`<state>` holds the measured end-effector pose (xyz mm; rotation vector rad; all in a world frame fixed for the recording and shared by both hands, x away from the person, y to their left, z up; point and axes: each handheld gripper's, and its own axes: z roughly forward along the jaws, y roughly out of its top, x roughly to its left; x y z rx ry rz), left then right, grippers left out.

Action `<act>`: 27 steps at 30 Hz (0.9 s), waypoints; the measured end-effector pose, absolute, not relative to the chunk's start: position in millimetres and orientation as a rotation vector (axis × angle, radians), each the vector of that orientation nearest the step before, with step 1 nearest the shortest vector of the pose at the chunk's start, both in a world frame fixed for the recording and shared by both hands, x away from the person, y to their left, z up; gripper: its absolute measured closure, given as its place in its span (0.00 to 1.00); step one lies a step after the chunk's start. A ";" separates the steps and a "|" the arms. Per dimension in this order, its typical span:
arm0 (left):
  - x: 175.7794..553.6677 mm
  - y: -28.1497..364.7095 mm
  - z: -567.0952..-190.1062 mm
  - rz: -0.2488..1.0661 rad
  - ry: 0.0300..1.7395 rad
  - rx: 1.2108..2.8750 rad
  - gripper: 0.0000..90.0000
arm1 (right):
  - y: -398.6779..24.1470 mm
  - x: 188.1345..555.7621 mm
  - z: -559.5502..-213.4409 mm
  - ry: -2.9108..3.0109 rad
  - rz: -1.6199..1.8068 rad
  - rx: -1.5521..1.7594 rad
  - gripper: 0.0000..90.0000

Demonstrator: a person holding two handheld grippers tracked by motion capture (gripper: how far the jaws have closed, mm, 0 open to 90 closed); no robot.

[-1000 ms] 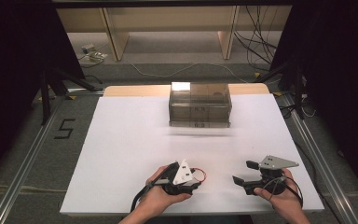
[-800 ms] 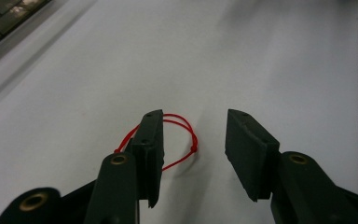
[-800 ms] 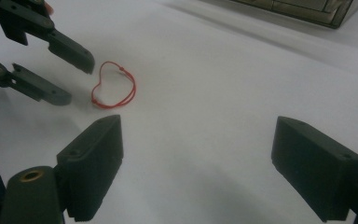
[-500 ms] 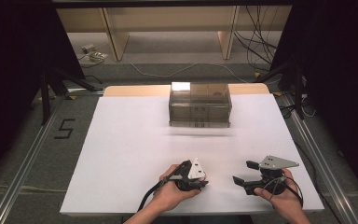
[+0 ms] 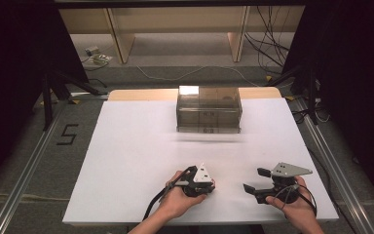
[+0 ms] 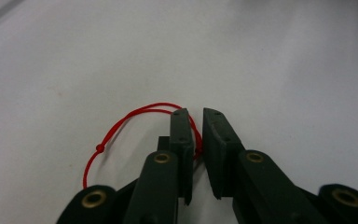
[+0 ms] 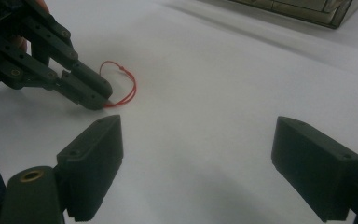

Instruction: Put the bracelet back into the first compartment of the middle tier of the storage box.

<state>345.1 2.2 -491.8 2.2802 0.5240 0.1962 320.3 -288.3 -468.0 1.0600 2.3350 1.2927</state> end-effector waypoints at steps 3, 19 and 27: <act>344.9 2.4 -491.4 0.195 0.518 2.288 0.96 | -288.3 320.4 -468.0 2.334 1.292 1.060 0.20; 342.0 3.1 -486.2 0.233 0.492 2.277 0.97 | -288.6 320.3 -467.7 2.334 1.294 1.061 0.20; 342.2 5.9 -477.9 0.280 0.480 2.251 0.97 | -288.6 320.4 -467.9 2.334 1.294 1.060 0.20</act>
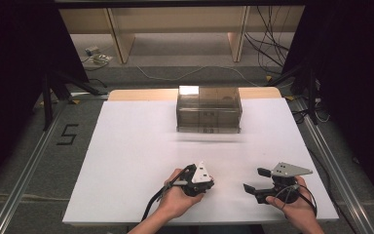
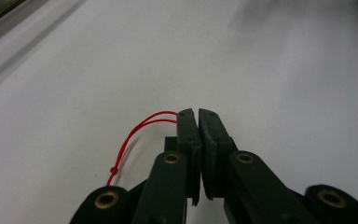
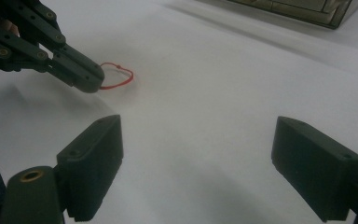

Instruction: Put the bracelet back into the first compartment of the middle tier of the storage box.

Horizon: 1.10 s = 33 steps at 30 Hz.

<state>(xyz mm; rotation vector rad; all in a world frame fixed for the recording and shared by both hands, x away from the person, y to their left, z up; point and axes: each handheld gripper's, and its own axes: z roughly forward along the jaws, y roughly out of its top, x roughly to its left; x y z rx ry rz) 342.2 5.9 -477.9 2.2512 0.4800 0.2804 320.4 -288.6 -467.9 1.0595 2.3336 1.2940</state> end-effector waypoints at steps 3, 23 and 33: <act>342.6 7.2 -475.8 0.287 0.481 2.242 0.97 | -288.5 320.3 -467.8 2.333 1.293 1.060 0.19; 350.8 14.0 -461.8 0.351 0.487 2.206 0.97 | -288.7 320.3 -467.9 2.332 1.296 1.063 0.20; 357.2 19.5 -453.8 0.387 0.491 2.190 0.98 | -289.0 320.4 -467.8 2.332 1.292 1.069 0.20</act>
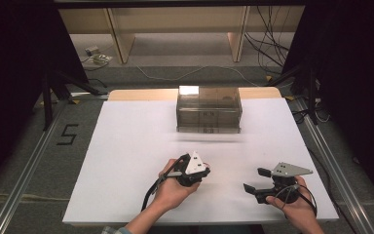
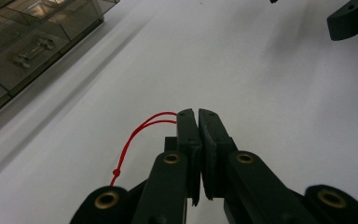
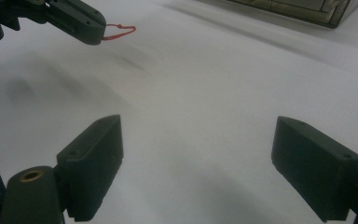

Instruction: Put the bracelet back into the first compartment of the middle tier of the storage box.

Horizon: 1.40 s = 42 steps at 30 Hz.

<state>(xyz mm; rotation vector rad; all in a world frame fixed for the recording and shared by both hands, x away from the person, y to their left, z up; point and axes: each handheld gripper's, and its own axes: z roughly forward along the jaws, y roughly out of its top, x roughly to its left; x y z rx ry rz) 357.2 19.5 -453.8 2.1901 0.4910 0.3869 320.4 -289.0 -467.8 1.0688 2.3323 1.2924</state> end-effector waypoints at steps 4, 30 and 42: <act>359.6 21.5 -451.2 0.398 0.497 2.185 0.97 | -289.0 320.5 -467.8 2.333 1.292 1.068 0.20; 375.1 27.5 -438.3 0.448 0.510 2.171 0.98 | -289.1 320.7 -468.2 2.327 1.299 1.073 0.19; 383.9 30.6 -432.7 0.471 0.505 2.165 0.98 | -289.2 320.7 -468.2 2.327 1.299 1.073 0.19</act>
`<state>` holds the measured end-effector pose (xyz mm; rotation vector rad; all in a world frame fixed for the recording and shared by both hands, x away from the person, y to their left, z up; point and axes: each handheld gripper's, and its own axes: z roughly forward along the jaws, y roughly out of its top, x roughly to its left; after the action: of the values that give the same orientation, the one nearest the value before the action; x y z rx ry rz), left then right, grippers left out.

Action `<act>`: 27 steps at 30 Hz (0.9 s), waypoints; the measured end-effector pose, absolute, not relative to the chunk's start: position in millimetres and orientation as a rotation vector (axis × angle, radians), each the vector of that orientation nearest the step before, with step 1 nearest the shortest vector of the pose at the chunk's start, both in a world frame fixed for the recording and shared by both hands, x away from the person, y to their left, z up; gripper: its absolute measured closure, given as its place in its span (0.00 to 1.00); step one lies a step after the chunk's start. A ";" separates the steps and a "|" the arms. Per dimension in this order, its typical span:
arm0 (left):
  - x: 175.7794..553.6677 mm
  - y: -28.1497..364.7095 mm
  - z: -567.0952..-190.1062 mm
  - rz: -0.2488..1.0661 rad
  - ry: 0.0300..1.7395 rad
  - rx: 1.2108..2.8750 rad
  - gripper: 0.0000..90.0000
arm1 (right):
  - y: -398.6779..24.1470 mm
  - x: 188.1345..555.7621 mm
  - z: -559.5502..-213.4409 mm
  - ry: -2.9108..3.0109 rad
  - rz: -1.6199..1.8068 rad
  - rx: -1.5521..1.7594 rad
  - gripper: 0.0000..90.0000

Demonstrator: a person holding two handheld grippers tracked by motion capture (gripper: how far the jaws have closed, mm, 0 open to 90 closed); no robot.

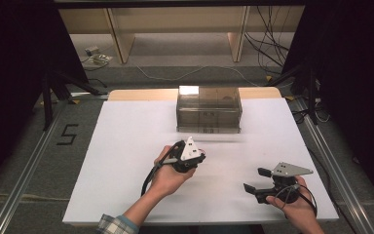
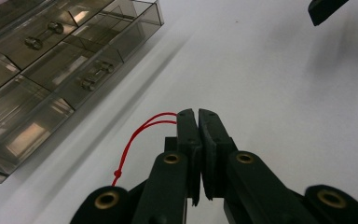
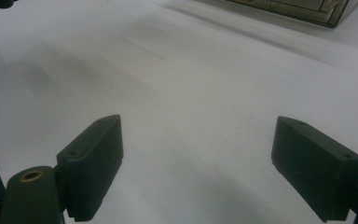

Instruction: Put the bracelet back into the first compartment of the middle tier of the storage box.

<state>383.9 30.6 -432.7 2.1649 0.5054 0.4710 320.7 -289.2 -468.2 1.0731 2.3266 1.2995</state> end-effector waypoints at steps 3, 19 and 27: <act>386.3 31.4 -431.6 0.478 0.508 2.165 0.98 | -289.2 320.6 -468.1 2.326 1.300 1.074 0.20; 397.5 31.6 -425.7 0.503 0.519 2.156 0.98 | -289.4 320.9 -468.3 2.326 1.303 1.064 0.20; 403.7 32.1 -424.4 0.513 0.529 2.149 0.98 | -289.5 320.6 -468.2 2.327 1.299 1.075 0.20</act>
<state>403.7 32.1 -424.4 2.1490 0.5294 0.5134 320.6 -289.5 -468.2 1.0752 2.3274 1.2992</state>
